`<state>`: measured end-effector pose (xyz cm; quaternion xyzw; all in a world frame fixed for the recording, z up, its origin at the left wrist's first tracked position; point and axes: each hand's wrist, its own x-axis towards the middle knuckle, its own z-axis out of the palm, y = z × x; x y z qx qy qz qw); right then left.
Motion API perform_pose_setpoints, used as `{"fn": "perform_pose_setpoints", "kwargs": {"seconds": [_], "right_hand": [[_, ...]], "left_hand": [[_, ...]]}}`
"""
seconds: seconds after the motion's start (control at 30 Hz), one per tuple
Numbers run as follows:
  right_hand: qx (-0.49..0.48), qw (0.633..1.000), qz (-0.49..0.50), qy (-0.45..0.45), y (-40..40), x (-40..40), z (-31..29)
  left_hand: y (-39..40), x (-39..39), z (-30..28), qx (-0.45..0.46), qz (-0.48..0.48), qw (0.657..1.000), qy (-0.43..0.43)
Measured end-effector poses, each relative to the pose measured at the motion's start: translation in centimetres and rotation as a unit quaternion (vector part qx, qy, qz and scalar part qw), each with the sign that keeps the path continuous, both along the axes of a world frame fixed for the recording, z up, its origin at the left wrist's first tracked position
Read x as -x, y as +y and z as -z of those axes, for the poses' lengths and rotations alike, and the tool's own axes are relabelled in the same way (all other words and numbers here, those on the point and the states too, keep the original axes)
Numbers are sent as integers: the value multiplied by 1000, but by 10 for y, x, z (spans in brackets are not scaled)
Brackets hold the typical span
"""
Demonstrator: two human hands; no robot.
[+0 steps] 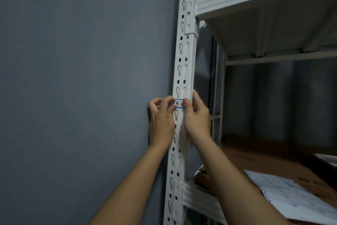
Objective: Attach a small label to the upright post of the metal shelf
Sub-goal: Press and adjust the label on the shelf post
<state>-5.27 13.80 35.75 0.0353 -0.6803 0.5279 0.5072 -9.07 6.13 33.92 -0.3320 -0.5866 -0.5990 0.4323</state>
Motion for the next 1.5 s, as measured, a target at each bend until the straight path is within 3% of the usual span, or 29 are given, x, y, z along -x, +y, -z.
{"fn": "perform_pose_setpoints", "kwargs": {"seconds": [0.57,0.9,1.3,1.5], "right_hand": [[-6,1000,19,-24,-5,-8,-2],[-15,999,18,-31,-3,-13,-2],[-22,999,17,-15,-2,-7,0],[-27,999,28,-30,-2,-10,-1]], "left_hand": [[-16,-10,-14,90,13,991,-94],[-20,-20,-16,75,-127,989,-5],[-14,-21,-22,91,-182,978,-32],[-11,-25,-24,87,-154,981,-74]]}}
